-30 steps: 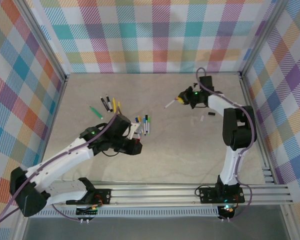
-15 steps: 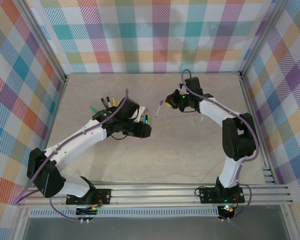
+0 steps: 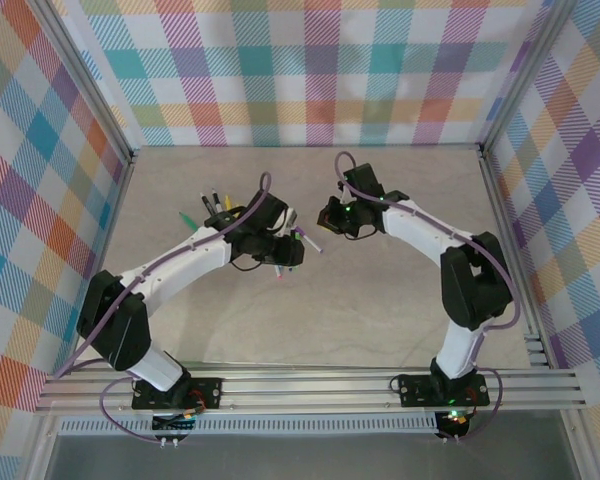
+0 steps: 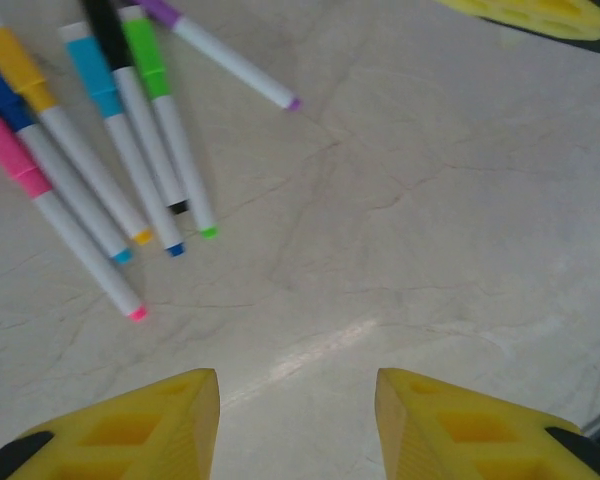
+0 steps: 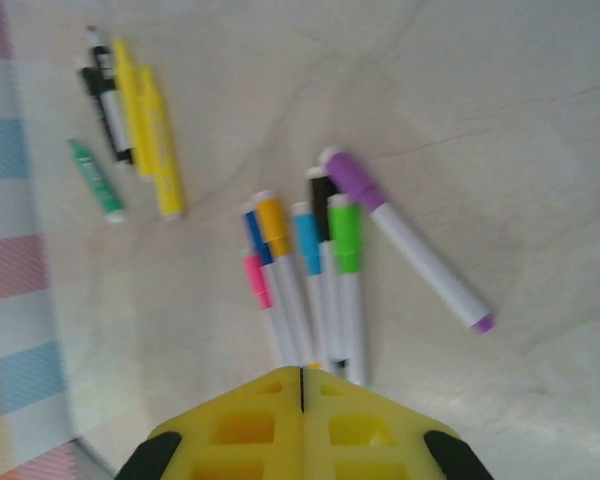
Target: Open the pen caps
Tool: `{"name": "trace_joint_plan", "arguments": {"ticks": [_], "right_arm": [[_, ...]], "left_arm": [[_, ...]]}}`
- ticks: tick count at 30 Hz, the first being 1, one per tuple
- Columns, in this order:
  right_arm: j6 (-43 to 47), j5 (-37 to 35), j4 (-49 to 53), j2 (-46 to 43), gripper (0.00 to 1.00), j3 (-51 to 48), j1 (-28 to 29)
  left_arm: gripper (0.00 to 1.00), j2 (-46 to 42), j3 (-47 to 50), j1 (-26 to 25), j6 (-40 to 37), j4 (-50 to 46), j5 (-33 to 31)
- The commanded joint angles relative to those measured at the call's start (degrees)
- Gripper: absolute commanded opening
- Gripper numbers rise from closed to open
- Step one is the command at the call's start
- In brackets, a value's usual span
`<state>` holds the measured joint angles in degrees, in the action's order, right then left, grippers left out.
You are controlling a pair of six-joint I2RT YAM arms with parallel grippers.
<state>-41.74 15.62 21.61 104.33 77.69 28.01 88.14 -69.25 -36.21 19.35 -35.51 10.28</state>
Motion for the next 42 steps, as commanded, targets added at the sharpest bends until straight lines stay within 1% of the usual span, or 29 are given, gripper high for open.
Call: {"name": "trace_joint_plan", "arguments": {"ticks": [1,2,3,6,8,11,14,17,32,42], "right_arm": [[7.1,-6.9,7.1,4.2,0.15,2.8,0.6],[7.4,-6.7,7.0,4.7,0.21,2.9,0.6],[7.3,-6.4,6.8,5.0,0.25,2.9,0.9],[6.8,-6.8,5.9,4.8,0.27,1.7,1.4],[6.3,-6.0,4.9,4.1,0.25,0.4,1.4],[6.1,-5.9,4.1,3.1,0.24,-1.2,1.4],[6.2,-6.1,3.9,2.2,0.23,-2.2,1.4],[6.1,-5.6,3.4,1.2,0.22,-2.9,1.4],[5.6,-5.1,3.3,0.1,0.19,-3.3,1.4],[5.5,-4.4,3.1,0.0,0.18,-3.7,1.4]], "left_arm": [[0.45,-3.6,2.9,1.6,3.6,0.7,-2.9],[0.45,-3.3,3.0,1.7,4.3,-0.2,-4.6],[0.45,-2.6,2.9,1.9,4.9,-1.3,-6.9],[0.44,1.6,1.2,2.4,8.5,-6.3,-15.5],[0.41,4.1,1.1,2.4,9.8,-6.6,-18.5],[0.37,7.2,1.9,2.5,11.4,-4.3,-18.4],[0.36,10.0,2.1,2.5,12.2,-2.6,-17.9],[0.36,10.7,2.9,2.5,12.9,-0.6,-17.4],[0.36,17.6,1.3,2.5,13.2,2.3,-15.2],[0.35,18.1,0.3,2.5,13.1,2.5,-13.7]]}}
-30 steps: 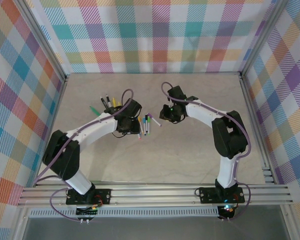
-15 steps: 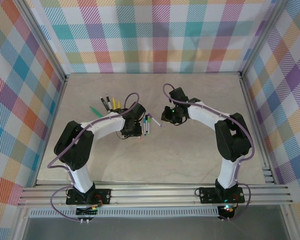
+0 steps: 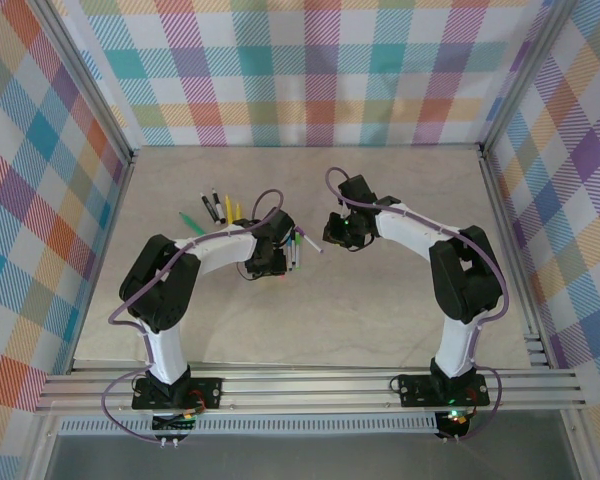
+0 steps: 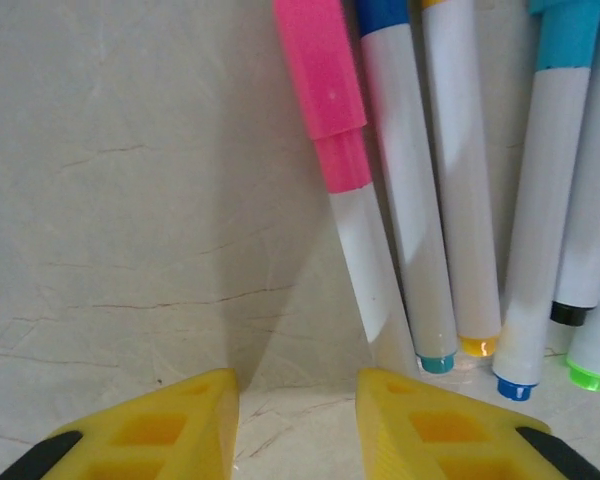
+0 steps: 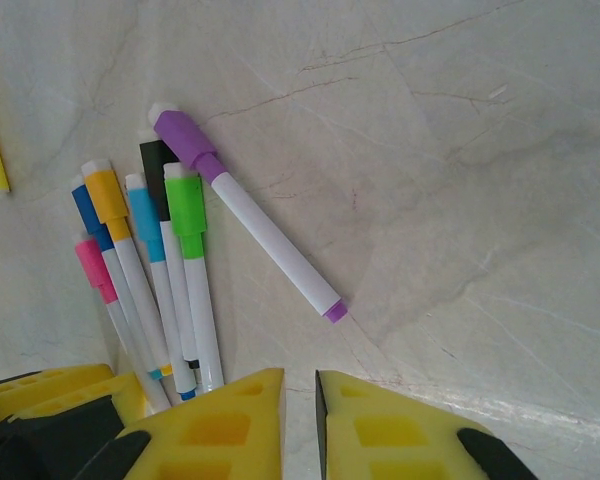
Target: Open the pen caps
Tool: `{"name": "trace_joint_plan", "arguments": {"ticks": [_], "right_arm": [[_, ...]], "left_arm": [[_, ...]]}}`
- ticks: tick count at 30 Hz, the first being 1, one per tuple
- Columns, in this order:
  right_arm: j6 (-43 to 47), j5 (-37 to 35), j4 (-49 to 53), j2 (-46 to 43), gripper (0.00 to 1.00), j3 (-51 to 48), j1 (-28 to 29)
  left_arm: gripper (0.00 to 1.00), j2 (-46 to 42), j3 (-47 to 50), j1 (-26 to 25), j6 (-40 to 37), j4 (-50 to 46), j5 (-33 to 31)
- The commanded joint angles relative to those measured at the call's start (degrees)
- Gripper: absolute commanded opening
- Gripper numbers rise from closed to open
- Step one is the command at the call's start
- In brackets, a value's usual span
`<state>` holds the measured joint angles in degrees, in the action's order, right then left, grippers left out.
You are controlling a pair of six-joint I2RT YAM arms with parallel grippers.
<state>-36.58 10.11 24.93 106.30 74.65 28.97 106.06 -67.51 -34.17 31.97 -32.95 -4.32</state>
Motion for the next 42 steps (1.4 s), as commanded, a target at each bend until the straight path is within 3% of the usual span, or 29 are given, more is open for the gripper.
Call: {"name": "trace_joint_plan", "arguments": {"ticks": [1,8,31,42], "right_arm": [[0.3,1.1,-0.3,-2.1,0.17,-0.8,0.5],[0.1,1.3,-0.8,-1.9,0.17,-0.8,0.5],[-0.1,2.5,-0.9,-1.1,0.16,-0.3,0.5],[-0.3,2.5,-0.9,-1.4,0.16,-0.6,0.4]], "left_arm": [[0.35,-0.4,-1.4,0.3,0.5,-0.3,1.0],[0.36,-3.9,-2.2,0.2,0.3,-2.3,0.5],[0.36,1.7,-2.7,-1.2,0.4,-0.4,2.8],[0.32,0.8,-1.5,-1.2,-0.7,-4.4,-1.4]]}}
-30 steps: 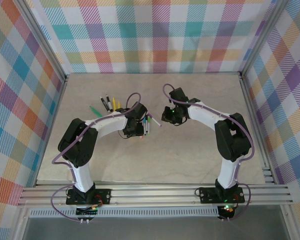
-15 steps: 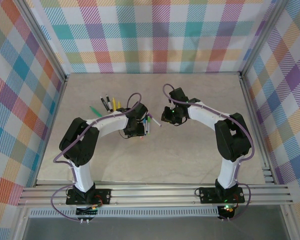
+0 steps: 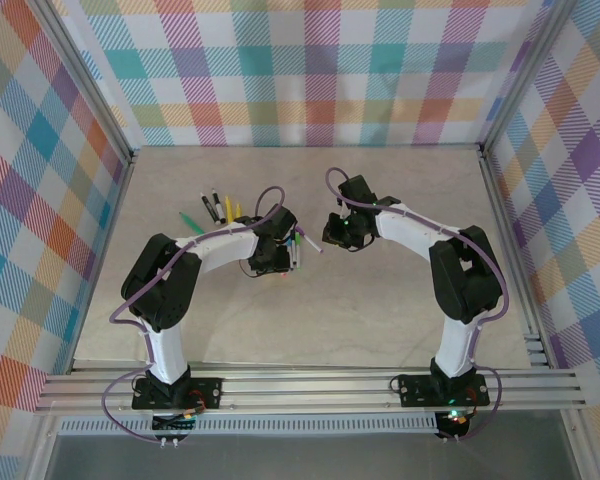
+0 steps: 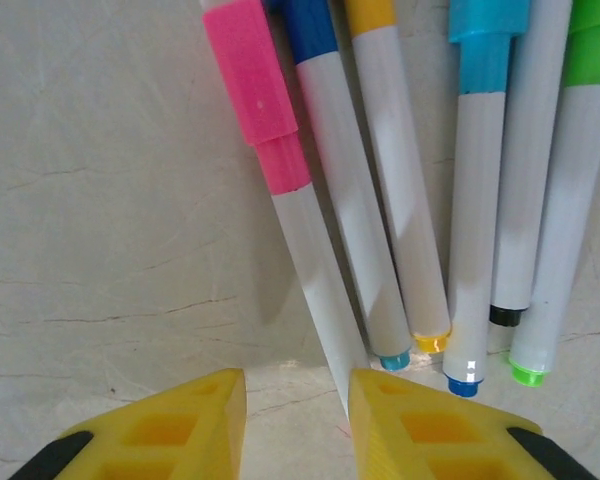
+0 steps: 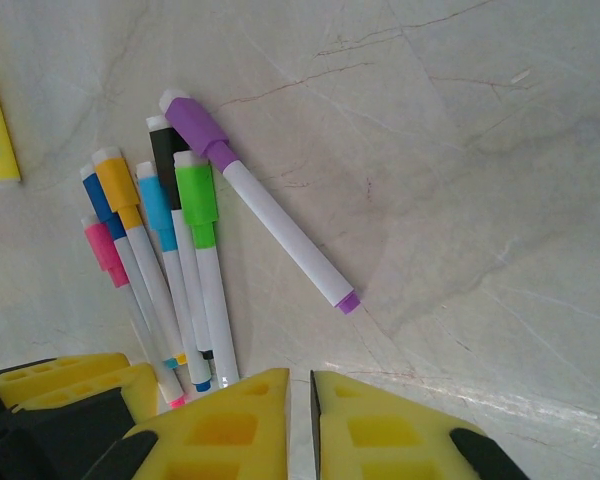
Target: Open the pen caps
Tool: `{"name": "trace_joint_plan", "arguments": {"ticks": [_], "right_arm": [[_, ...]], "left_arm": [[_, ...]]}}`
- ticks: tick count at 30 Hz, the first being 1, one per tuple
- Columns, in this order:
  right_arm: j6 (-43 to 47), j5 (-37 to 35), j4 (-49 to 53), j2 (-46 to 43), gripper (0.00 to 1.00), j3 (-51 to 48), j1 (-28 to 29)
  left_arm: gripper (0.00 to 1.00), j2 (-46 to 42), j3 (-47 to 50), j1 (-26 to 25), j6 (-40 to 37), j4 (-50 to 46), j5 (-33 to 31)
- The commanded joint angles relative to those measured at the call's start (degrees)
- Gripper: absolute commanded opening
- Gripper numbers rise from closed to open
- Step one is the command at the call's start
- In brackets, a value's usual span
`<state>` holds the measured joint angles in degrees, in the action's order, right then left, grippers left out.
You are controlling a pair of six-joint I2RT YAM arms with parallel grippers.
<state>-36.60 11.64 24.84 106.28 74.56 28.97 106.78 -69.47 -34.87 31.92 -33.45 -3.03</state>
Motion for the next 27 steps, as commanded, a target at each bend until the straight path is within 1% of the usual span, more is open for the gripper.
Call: {"name": "trace_joint_plan", "arguments": {"ticks": [1,4,8,12,17,21,27], "right_arm": [[-0.4,1.1,-0.8,-1.3,0.16,-0.6,0.4],[-0.5,1.3,-1.2,-1.2,0.16,-0.6,0.4],[-0.8,1.5,-1.3,-1.4,0.15,-0.6,0.4],[-0.7,1.2,-1.2,-2.1,0.15,-0.9,0.4],[-0.6,1.2,-1.0,-2.1,0.15,-1.0,0.4],[-0.6,1.5,-1.1,-2.0,0.15,-1.1,0.4],[-0.1,1.5,-0.7,-2.4,0.15,-0.7,0.4]], "left_arm": [[0.32,0.0,0.3,-0.5,-0.9,-4.7,-3.4],[0.31,-0.5,-0.2,-0.5,-1.6,-6.9,-5.2],[0.31,-2.1,-0.2,-0.6,-1.5,-6.2,-4.5],[0.33,-4.3,-0.3,-0.7,-0.6,-4.8,-2.9],[0.39,-6.1,1.1,-0.8,2.3,-0.1,2.2],[0.40,-4.7,1.3,-1.0,3.7,2.0,4.1],[0.40,-0.6,-0.1,-1.8,4.1,2.0,2.6]]}}
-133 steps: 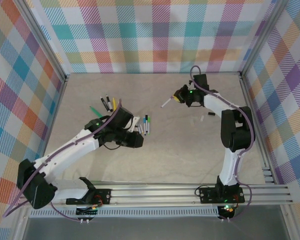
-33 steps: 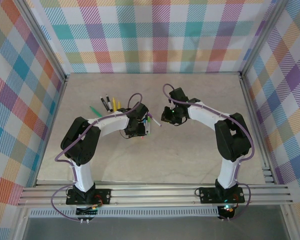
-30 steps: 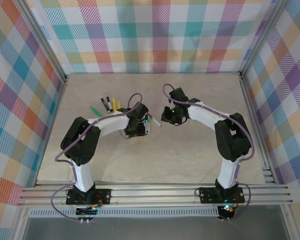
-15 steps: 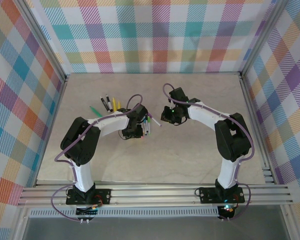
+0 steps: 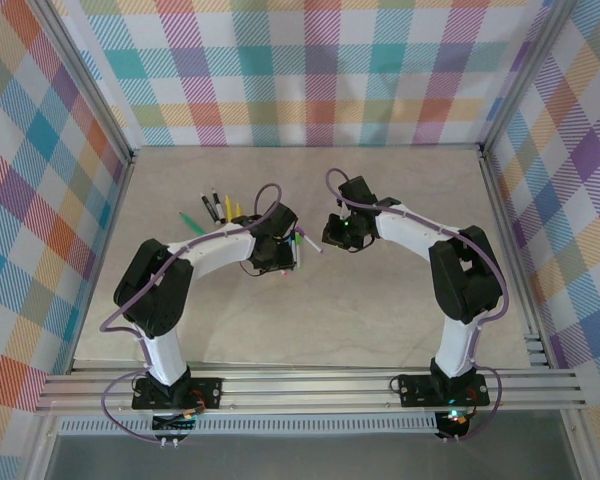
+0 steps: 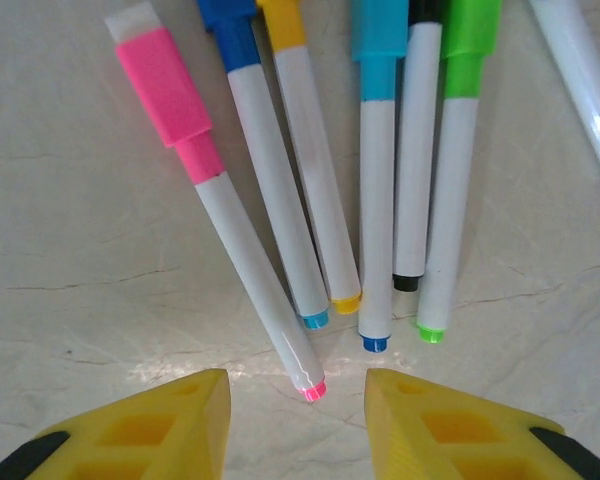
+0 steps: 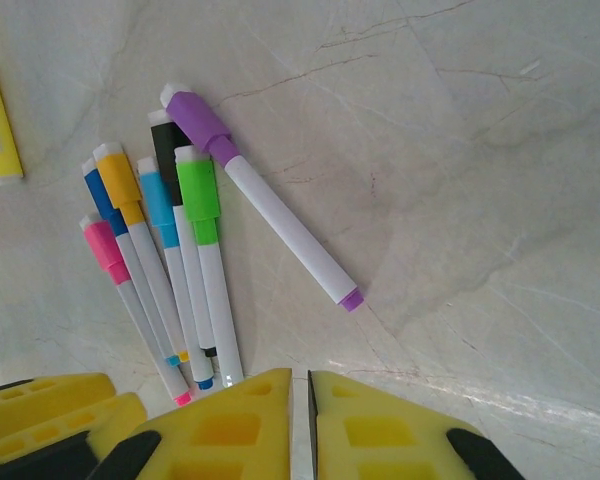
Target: Open the pen caps
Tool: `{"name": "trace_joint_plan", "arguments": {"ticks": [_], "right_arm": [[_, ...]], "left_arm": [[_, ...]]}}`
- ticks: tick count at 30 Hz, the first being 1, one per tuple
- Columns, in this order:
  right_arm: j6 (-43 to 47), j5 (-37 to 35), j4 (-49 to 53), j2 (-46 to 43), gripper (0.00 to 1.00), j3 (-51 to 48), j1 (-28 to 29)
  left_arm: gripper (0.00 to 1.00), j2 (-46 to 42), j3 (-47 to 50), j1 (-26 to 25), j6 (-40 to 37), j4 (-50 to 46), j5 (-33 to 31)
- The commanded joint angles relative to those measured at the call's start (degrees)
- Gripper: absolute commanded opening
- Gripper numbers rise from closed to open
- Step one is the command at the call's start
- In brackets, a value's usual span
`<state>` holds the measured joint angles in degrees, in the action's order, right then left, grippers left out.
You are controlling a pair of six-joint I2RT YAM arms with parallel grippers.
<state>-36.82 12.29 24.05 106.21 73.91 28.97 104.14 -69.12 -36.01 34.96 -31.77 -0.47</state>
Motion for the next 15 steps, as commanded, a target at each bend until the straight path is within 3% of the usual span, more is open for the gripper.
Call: {"name": "trace_joint_plan", "arguments": {"ticks": [1,15], "right_arm": [[0.1,0.9,0.1,-2.3,0.15,0.2,0.4],[-0.3,2.2,-1.0,-1.8,0.15,-0.3,-0.1]], "left_arm": [[0.40,2.8,-1.0,-0.9,1.0,-0.1,-0.5],[0.37,4.0,-0.3,-1.6,0.2,-5.1,-7.2]]}}
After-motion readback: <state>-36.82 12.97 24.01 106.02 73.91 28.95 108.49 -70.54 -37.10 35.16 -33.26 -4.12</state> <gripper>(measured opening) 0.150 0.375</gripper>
